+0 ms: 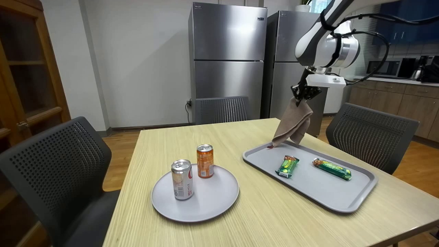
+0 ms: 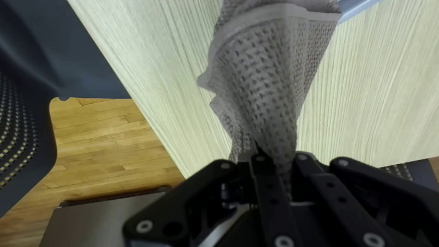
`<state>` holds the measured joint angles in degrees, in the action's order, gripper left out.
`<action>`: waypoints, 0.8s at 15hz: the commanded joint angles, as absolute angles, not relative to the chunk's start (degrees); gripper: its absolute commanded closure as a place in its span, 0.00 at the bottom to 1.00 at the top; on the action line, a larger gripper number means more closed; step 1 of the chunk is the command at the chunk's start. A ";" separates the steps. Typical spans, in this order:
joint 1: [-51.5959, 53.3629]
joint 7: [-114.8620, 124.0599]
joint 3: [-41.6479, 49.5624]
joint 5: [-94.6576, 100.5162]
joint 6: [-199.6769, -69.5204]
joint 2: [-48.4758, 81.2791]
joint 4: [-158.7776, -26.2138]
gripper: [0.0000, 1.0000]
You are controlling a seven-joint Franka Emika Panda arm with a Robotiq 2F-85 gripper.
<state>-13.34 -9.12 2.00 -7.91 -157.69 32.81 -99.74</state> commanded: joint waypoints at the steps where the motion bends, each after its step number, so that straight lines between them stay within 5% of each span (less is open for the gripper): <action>1: -14.58 -8.11 1.79 -8.48 -157.99 31.60 -99.07 0.98; 12: -15.48 -5.99 4.55 -7.76 -159.09 32.33 -95.21 0.98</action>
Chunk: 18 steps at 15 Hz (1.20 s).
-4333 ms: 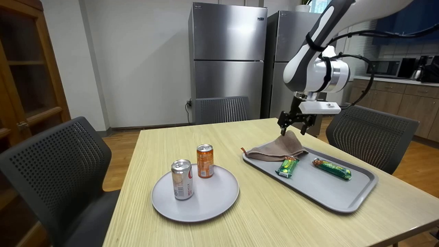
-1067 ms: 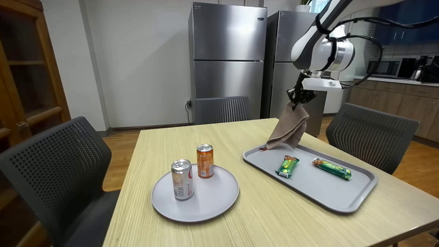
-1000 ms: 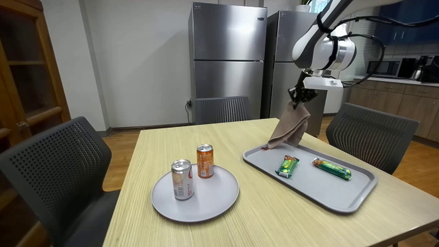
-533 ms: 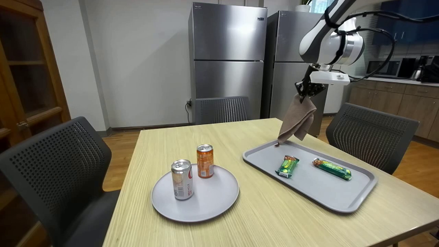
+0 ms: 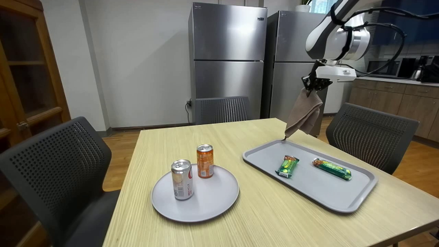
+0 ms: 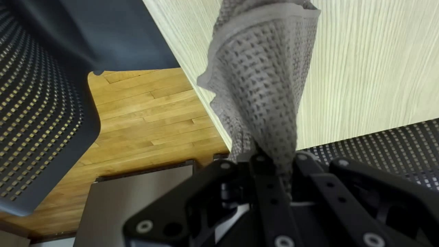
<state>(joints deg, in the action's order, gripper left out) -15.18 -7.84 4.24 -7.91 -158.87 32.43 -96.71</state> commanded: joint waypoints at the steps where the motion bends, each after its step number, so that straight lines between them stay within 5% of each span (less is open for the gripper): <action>1: -15.52 -5.80 4.74 -7.76 -159.03 32.37 -94.81 0.98; 18: -13.80 -1.00 7.26 -6.51 -157.89 38.71 -93.22 0.98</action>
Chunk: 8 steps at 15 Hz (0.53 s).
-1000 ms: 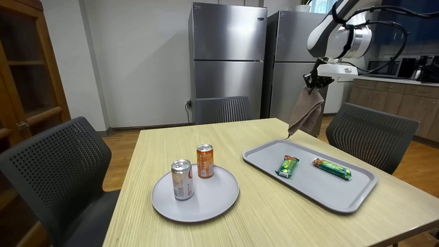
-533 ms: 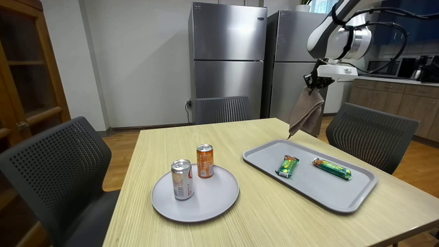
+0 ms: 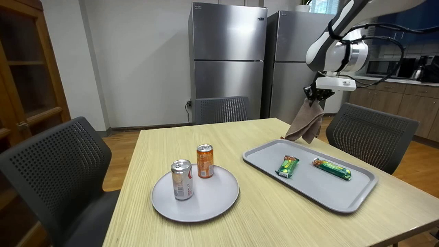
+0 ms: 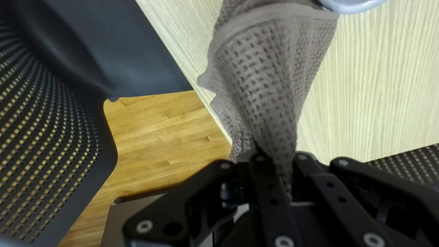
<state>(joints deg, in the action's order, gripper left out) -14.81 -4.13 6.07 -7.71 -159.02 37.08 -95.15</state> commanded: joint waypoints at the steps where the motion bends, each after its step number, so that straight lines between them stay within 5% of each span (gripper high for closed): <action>1: -13.55 -0.28 7.62 -6.39 -158.05 39.24 -93.08 0.98; 8: -11.53 3.95 9.96 -5.84 -158.22 41.82 -92.47 0.98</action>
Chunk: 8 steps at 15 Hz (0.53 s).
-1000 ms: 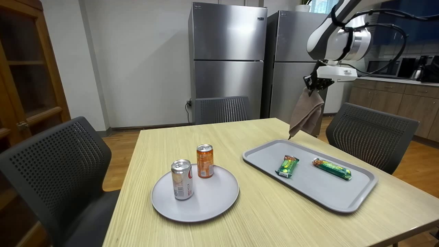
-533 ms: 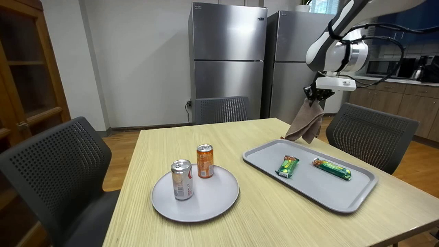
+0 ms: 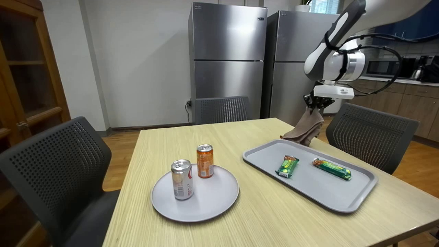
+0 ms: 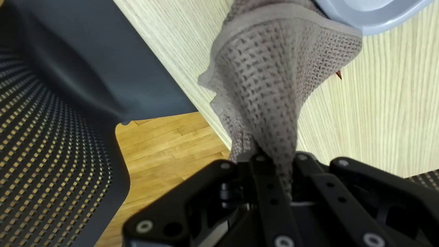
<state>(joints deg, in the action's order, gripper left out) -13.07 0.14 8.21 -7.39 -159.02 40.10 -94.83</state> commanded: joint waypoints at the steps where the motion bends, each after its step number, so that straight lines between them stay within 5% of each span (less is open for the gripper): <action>1: -11.29 4.44 10.20 -5.83 -158.16 42.18 -92.33 0.98; 8: -9.53 7.34 12.13 -5.05 -157.74 44.51 -91.83 0.98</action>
